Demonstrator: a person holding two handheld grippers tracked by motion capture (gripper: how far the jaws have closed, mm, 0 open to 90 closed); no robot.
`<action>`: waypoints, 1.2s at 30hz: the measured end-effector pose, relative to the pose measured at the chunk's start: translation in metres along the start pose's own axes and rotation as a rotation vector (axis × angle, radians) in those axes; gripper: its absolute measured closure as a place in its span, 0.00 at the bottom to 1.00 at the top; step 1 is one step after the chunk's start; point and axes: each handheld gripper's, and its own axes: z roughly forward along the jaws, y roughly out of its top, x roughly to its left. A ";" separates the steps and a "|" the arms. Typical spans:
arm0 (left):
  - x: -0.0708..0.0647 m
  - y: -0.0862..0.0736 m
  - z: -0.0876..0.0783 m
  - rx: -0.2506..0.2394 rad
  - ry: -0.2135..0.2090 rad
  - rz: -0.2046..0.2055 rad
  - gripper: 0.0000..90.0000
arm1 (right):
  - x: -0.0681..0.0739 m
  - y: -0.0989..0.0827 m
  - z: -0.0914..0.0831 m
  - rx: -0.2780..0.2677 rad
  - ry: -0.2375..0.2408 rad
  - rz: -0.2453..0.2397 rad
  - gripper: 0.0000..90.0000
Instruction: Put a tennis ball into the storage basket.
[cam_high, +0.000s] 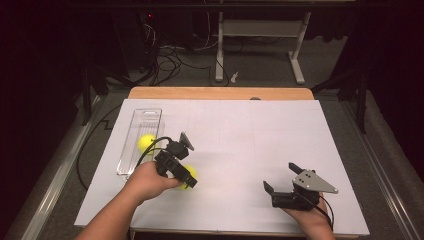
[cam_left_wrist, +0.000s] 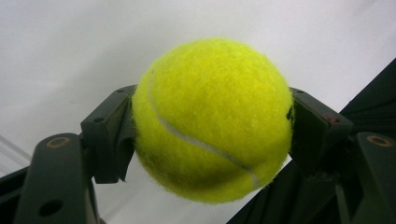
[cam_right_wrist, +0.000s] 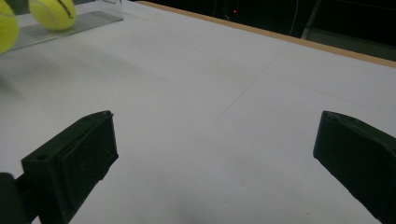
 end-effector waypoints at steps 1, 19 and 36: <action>0.001 0.000 -0.001 0.004 0.002 0.004 0.30 | -0.001 -0.001 0.000 0.001 -0.003 0.000 0.00; 0.012 0.002 -0.015 0.057 0.023 -0.019 0.30 | -0.001 -0.003 -0.005 -0.019 -0.014 -0.005 0.00; 0.027 0.021 -0.040 0.075 0.022 -0.057 0.30 | -0.001 -0.003 -0.004 -0.013 -0.007 -0.017 0.00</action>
